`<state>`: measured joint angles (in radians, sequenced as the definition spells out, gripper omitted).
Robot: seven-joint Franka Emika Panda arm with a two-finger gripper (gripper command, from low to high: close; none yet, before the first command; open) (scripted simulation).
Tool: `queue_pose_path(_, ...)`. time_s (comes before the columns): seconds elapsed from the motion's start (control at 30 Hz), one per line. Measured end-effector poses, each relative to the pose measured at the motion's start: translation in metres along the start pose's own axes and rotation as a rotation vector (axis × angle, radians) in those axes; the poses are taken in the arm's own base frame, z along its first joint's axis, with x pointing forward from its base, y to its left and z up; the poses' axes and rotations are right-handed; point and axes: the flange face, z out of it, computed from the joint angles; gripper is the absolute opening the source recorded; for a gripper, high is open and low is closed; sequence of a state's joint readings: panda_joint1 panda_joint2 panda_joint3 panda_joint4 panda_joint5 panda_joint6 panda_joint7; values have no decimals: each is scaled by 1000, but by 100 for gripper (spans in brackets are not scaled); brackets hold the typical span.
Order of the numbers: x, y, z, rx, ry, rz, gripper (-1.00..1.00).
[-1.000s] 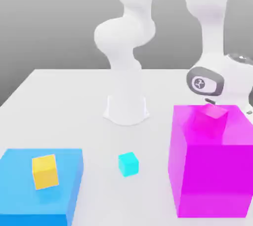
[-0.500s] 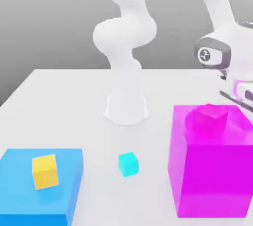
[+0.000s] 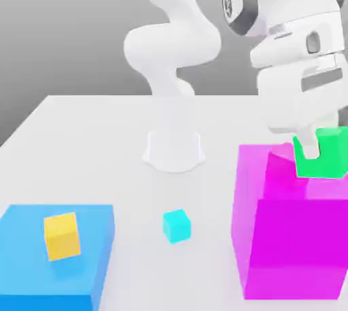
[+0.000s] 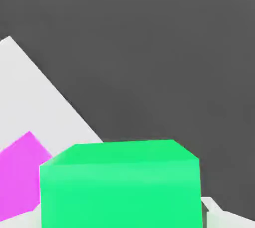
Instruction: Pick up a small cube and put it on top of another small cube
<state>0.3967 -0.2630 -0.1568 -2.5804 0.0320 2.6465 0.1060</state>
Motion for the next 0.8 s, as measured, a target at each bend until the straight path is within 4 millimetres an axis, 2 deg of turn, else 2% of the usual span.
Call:
queue_pose_path(0.1, -39, 41, 22, -47, -85, -136, -100)
queue_pose_path(0.2, -85, 70, 45, -59, -182, -288, -100)
queue_pose_path(0.3, -135, 89, 65, -37, -279, -448, -100)
queue_pose_path(0.37, -165, 94, 74, -14, -323, -547, -100)
queue_pose_path(0.43, -176, 95, 84, 7, -334, -577, -100)
queue_pose_path(0.7, -194, 100, 133, 14, -336, -584, -100)
queue_pose_path(0.73, -197, 102, 138, 6, -337, -585, 100)
queue_pose_path(0.8, -197, 102, 138, 6, -337, -585, 100)
